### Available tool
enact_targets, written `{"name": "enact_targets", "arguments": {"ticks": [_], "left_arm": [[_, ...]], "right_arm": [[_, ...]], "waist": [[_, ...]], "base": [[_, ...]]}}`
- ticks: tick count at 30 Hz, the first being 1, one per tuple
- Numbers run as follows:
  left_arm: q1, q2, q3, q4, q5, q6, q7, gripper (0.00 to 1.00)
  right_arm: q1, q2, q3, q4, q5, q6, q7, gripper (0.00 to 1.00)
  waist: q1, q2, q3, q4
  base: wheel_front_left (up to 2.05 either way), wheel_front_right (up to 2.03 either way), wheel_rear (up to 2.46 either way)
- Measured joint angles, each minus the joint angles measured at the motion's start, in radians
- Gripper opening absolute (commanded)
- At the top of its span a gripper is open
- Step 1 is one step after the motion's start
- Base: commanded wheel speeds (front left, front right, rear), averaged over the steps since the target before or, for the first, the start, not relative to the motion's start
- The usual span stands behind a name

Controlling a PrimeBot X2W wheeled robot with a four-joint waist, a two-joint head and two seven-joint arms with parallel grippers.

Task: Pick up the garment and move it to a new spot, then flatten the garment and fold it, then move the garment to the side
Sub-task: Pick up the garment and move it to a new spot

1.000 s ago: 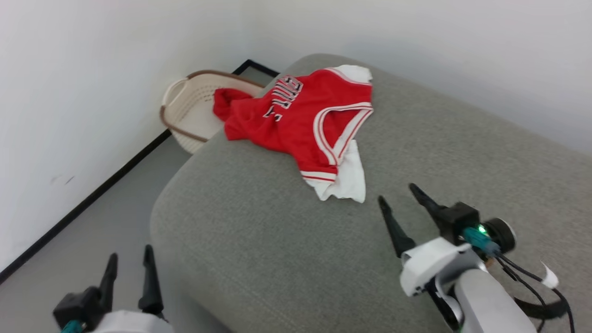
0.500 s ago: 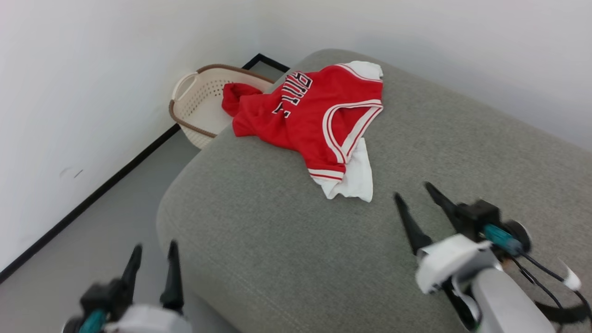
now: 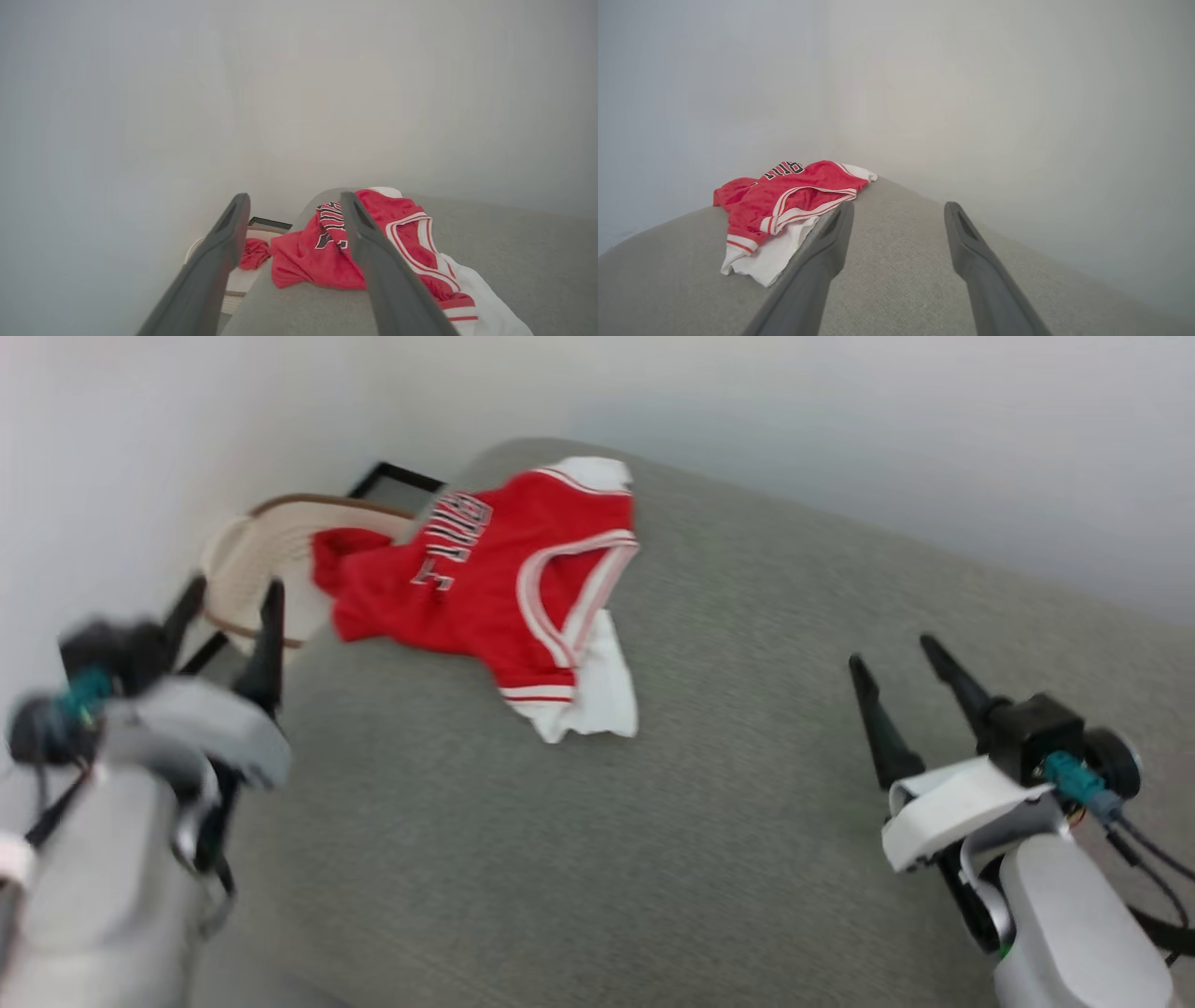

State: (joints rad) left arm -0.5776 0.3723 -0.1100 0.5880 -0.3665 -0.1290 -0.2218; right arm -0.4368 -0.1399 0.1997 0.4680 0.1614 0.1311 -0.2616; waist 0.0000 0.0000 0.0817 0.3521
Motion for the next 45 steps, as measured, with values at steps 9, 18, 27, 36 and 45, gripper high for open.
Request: {"name": "enact_targets", "arguments": {"ticks": [9, 18, 27, 36, 45], "left_arm": [[-0.343, 0.248, -0.209, 0.118, -0.362, -0.002, 0.191, 1.00], [-0.469, 0.398, -0.380, 0.160, -0.716, -0.002, 0.597, 1.00], [-0.516, 0.440, -0.422, 0.225, -0.887, -0.002, 0.804, 1.00], [-0.546, 0.480, -0.436, 0.242, -0.941, -0.002, 0.795, 0.00], [-0.521, 0.459, -0.544, 0.202, -0.838, 0.005, 0.419, 0.00]], "right_arm": [[-0.072, 0.023, -0.034, -0.101, -0.013, 0.000, -0.002, 1.00], [-0.077, 0.043, -0.039, -0.176, -0.013, 0.000, -0.002, 1.00], [-0.088, 0.044, -0.042, -0.233, -0.021, 0.000, -0.003, 1.00], [-0.093, 0.047, -0.038, -0.280, -0.039, 0.000, -0.007, 1.00], [-0.082, 0.039, -0.032, -0.265, -0.038, 0.000, -0.005, 1.00]], "waist": [[0.0000, 0.0001, 0.166, -0.135], [0.0000, 0.0000, 0.373, -0.285], [0.0000, 0.0000, 0.512, -0.399], [0.0000, 0.0000, 0.582, -0.462], [0.0000, 0.0000, 0.533, -0.456]], "base": [[0.00, 0.00, 0.00], [0.00, 0.00, 0.00], [0.00, 0.00, 0.00], [0.00, 0.00, 0.00], [0.00, 0.00, 0.00]]}}
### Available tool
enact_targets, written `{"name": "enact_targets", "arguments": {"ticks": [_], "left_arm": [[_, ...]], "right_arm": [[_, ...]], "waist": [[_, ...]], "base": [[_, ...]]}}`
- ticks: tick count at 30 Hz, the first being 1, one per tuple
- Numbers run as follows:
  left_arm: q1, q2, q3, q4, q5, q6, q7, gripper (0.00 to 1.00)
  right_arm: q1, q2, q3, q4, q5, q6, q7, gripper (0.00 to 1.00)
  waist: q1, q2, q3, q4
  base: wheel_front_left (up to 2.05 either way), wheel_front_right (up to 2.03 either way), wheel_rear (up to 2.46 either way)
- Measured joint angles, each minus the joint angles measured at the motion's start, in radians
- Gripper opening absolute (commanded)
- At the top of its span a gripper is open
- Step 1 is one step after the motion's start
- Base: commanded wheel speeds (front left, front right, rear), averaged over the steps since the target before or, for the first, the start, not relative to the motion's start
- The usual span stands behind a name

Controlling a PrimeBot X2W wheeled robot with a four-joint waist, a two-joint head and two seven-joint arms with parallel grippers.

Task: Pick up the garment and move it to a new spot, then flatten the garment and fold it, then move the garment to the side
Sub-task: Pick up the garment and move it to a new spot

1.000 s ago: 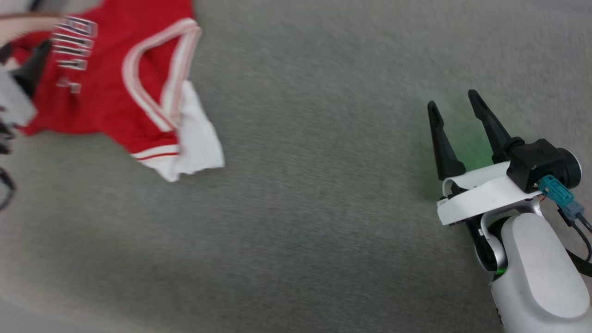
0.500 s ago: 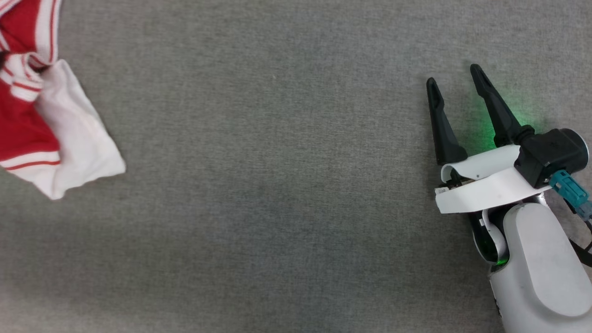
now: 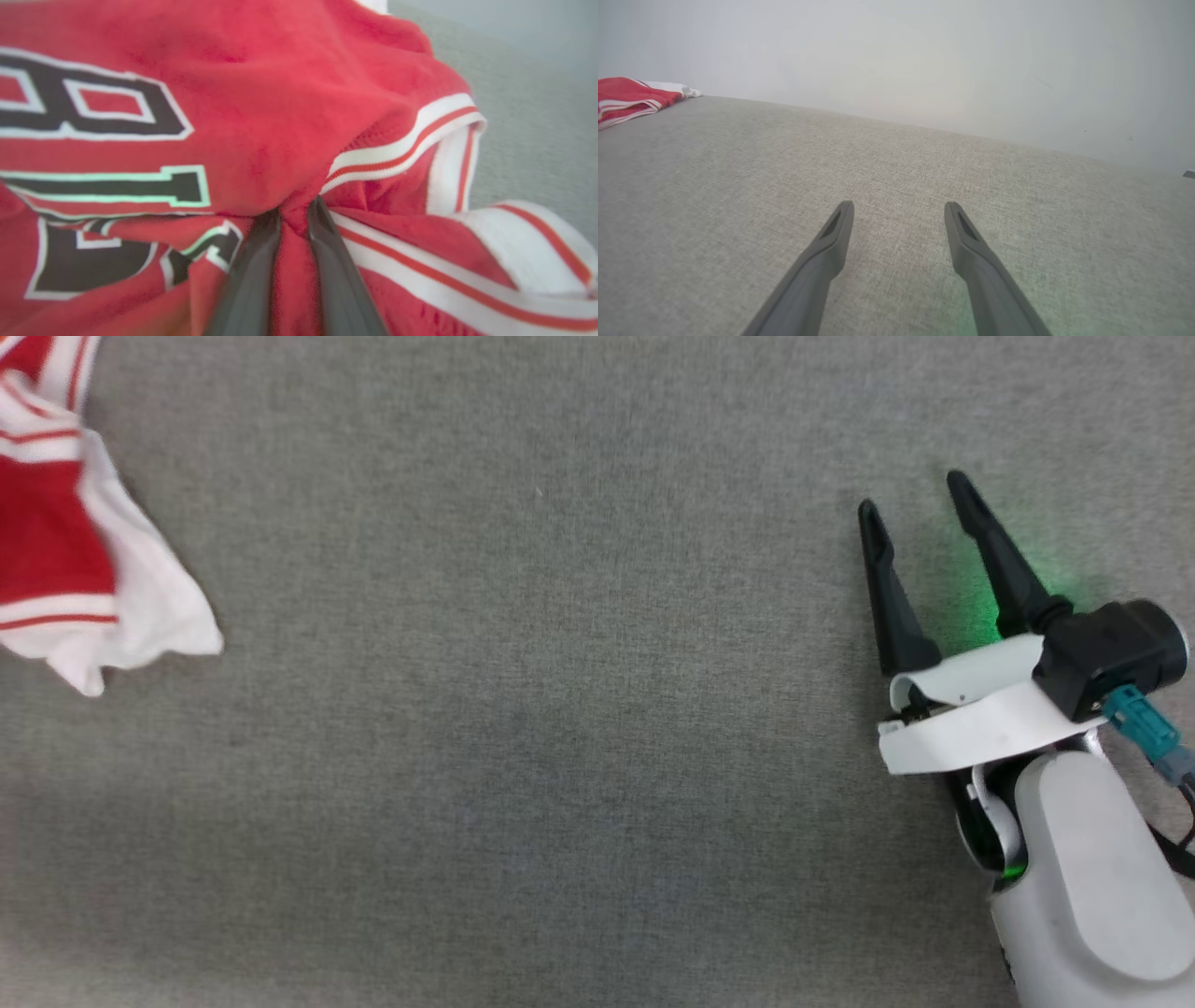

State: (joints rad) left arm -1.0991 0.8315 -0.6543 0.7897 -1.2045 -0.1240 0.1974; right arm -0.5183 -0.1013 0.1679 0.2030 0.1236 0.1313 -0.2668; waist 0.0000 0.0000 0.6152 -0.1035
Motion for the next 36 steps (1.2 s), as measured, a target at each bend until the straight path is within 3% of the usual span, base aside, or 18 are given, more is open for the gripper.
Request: {"name": "enact_targets", "arguments": {"ticks": [6, 15, 22, 26, 32, 36], "left_arm": [[-0.023, -0.042, -0.125, -0.045, 0.087, -0.007, -0.216, 0.00], [-0.162, -0.057, -0.312, -0.170, 0.113, -0.007, -0.258, 0.00], [-0.305, -0.126, -0.490, -0.307, 0.101, -0.007, -0.214, 0.00], [-0.390, -0.213, -0.597, -0.348, 0.114, -0.007, -0.170, 0.00], [-0.485, -0.330, -0.624, -0.394, 0.179, -0.007, -0.170, 0.00], [-0.395, -0.347, -0.630, -0.486, 0.259, -0.008, -0.043, 0.00]], "right_arm": [[0.053, 0.004, -0.024, 0.042, 0.030, 0.000, 0.003, 1.00], [0.135, 0.035, -0.105, 0.035, 0.069, 0.000, 0.003, 1.00], [0.162, 0.047, -0.139, 0.005, 0.124, 0.000, 0.003, 1.00], [0.164, 0.048, -0.165, -0.015, 0.196, 0.000, 0.003, 1.00], [0.163, 0.048, -0.197, -0.051, 0.273, 0.000, 0.003, 1.00], [0.164, 0.048, -0.210, -0.072, 0.307, 0.000, 0.003, 1.00]], "waist": [[0.0001, 0.0000, -0.094, 0.021], [0.0000, 0.0000, -0.238, 0.025], [0.0000, 0.0000, -0.279, -0.049], [0.0000, 0.0000, -0.276, -0.106], [0.0000, 0.0000, -0.236, -0.201], [0.0000, 0.0000, -0.204, -0.261]], "base": [[0.00, 0.00, 0.00], [0.00, 0.00, 0.00], [0.00, 0.00, 0.00], [0.00, 0.00, 0.00], [0.00, 0.00, 0.00], [0.00, 0.00, 0.00]]}}
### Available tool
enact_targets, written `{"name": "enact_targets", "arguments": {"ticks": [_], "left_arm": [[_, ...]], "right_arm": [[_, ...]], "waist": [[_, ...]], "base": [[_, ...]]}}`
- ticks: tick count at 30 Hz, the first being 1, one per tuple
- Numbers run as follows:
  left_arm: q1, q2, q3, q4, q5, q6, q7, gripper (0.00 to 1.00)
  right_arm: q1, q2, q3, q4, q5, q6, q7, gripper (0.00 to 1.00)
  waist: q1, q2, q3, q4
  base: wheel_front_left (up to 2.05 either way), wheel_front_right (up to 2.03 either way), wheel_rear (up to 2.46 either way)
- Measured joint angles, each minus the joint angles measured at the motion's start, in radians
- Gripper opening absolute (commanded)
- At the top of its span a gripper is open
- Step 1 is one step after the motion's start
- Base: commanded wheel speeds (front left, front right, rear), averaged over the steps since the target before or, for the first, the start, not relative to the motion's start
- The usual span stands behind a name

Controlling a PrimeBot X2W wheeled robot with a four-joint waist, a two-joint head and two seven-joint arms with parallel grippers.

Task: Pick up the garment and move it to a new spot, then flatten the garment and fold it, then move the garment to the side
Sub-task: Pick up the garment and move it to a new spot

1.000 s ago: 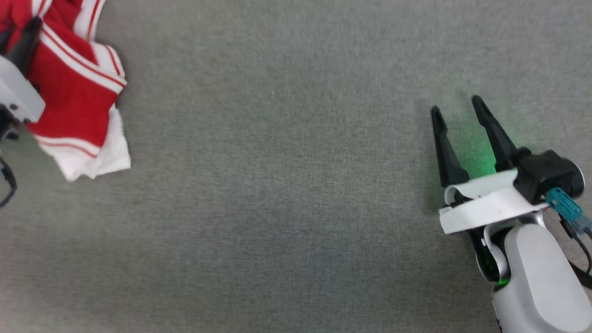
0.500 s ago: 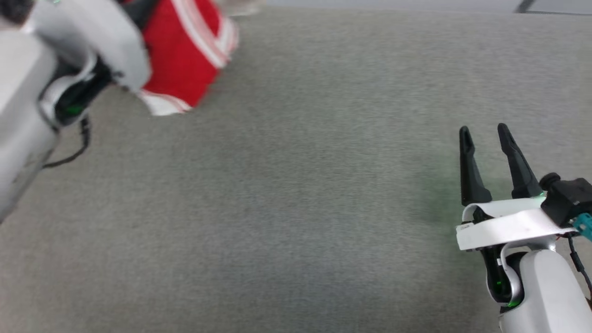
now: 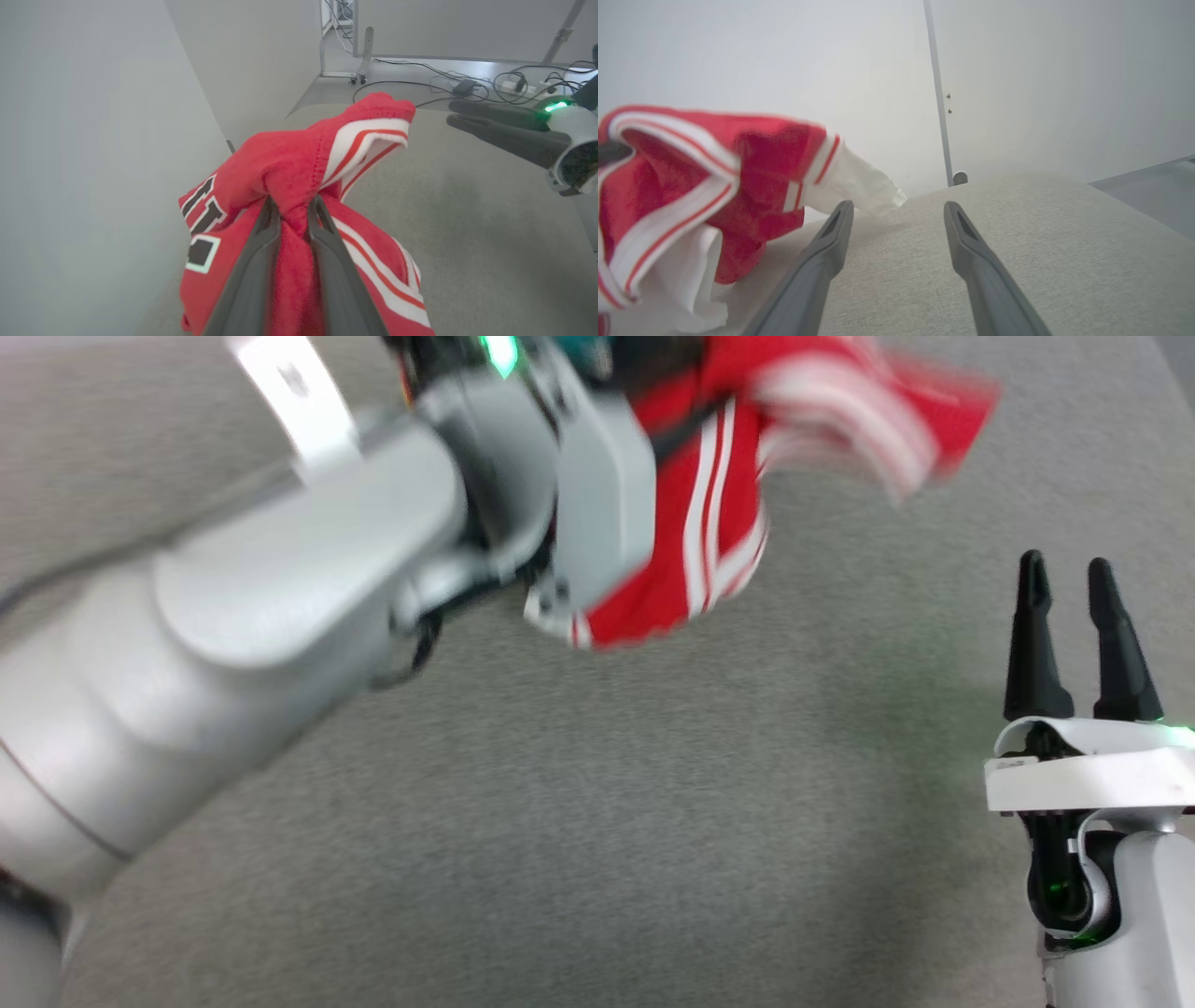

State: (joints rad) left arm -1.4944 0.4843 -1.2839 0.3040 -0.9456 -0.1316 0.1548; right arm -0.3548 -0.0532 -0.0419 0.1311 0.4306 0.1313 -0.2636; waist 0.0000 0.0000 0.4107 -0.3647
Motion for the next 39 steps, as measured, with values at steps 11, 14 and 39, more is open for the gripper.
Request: {"name": "enact_targets", "arguments": {"ticks": [11, 14, 39], "left_arm": [[0.206, 0.135, 0.001, -0.185, 0.058, 0.000, 0.293, 0.00], [0.217, 0.150, 0.001, -0.208, 0.056, 0.000, 0.351, 0.00], [0.244, 0.035, 0.003, 0.013, -0.033, -0.002, 0.231, 1.00]], "right_arm": [[0.036, 0.000, -0.026, -0.025, 0.048, 0.000, 0.000, 1.00], [0.037, 0.000, -0.019, -0.022, 0.064, 0.000, 0.000, 1.00], [0.021, 0.002, -0.004, -0.010, -0.020, 0.000, 0.000, 1.00]], "waist": [[0.0000, 0.0000, 0.067, -0.115], [0.0000, 0.0000, 0.084, -0.131], [0.0000, 0.0000, 0.122, -0.094]], "base": [[0.00, 0.00, 0.00], [0.00, 0.00, 0.00], [0.00, 0.00, 0.00]]}}
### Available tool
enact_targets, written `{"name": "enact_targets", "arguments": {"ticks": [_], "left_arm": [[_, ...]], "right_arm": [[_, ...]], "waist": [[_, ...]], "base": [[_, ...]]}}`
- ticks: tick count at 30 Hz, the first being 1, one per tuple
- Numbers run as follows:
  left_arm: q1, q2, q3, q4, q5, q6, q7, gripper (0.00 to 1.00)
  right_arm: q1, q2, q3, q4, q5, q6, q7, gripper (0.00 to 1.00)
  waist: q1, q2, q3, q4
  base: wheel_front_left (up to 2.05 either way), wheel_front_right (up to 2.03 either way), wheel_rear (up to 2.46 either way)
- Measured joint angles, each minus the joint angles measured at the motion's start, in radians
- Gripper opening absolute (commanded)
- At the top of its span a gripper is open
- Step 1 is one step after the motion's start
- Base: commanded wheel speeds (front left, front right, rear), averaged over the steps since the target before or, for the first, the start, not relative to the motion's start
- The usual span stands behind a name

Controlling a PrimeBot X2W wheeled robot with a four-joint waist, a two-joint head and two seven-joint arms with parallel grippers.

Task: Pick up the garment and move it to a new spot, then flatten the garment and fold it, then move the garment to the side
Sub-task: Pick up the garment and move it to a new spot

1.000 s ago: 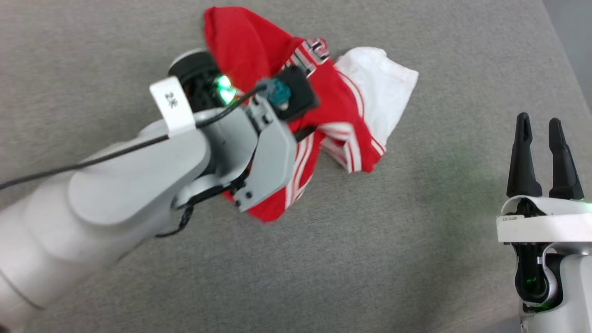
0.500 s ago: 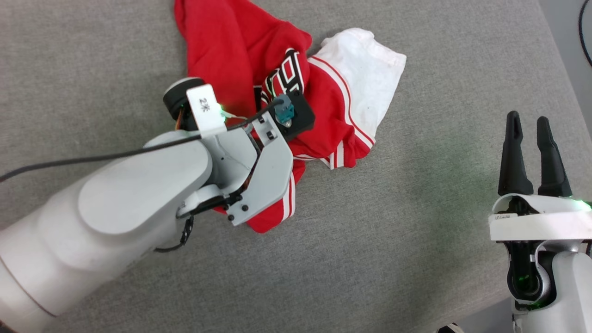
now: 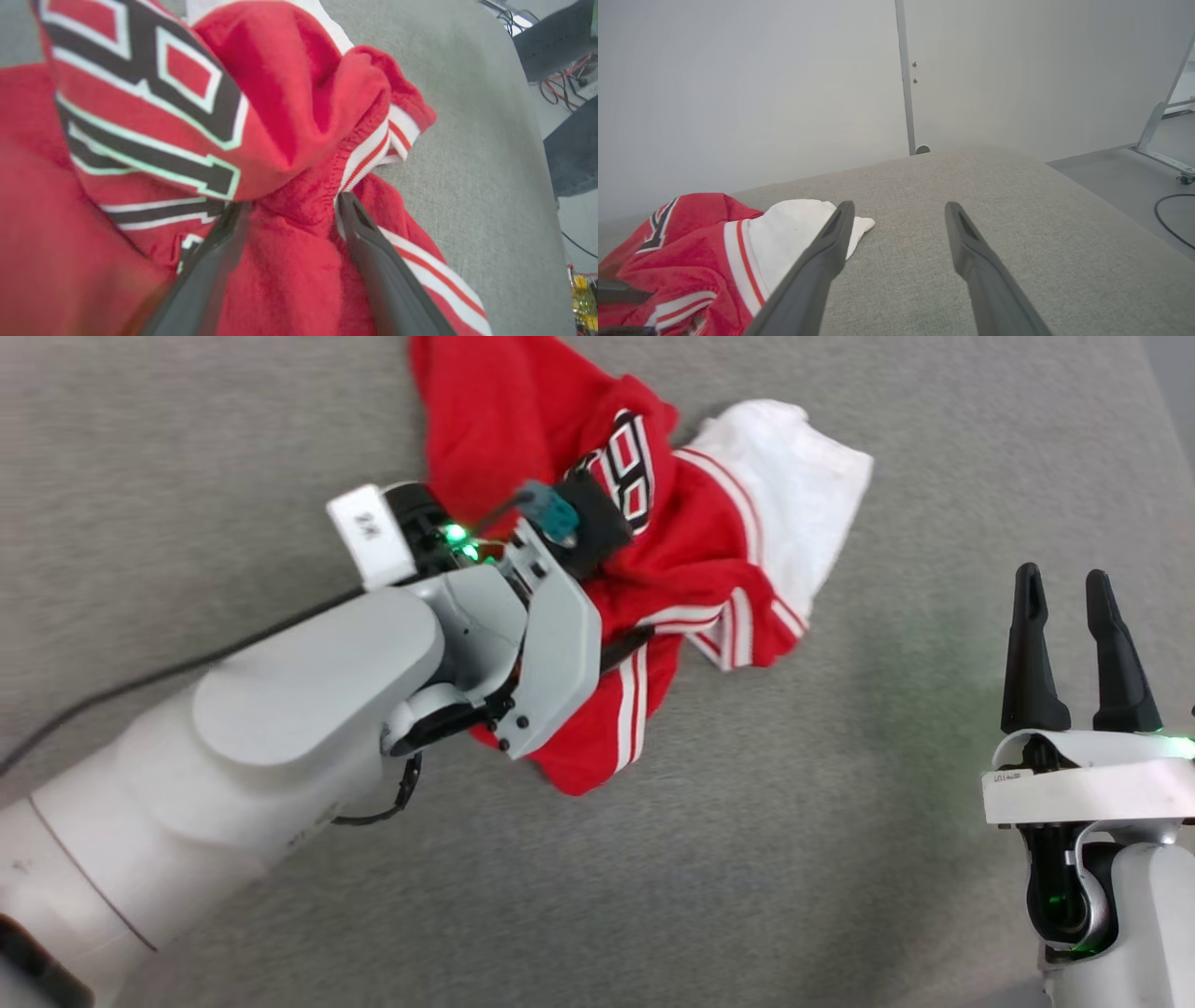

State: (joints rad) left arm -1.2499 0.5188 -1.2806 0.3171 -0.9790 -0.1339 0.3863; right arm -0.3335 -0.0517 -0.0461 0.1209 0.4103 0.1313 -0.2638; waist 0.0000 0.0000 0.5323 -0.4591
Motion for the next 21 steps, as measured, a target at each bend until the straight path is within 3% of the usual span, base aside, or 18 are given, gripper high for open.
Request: {"name": "enact_targets", "arguments": {"ticks": [12, 21], "left_arm": [[-0.011, 0.012, 0.010, 0.062, -0.246, 0.002, -0.394, 1.00], [0.257, 0.045, 0.067, 0.201, -0.368, 0.002, -0.635, 1.00]], "right_arm": [[0.046, 0.002, -0.034, 0.029, -0.164, 0.000, 0.000, 1.00], [0.089, -0.020, -0.037, 0.072, -0.226, 0.000, 0.000, 1.00]], "waist": [[0.0000, 0.0000, -0.132, 0.182], [0.0000, 0.0000, -0.235, 0.312]], "base": [[0.00, 0.00, 0.00], [0.00, 0.00, 0.00]]}}
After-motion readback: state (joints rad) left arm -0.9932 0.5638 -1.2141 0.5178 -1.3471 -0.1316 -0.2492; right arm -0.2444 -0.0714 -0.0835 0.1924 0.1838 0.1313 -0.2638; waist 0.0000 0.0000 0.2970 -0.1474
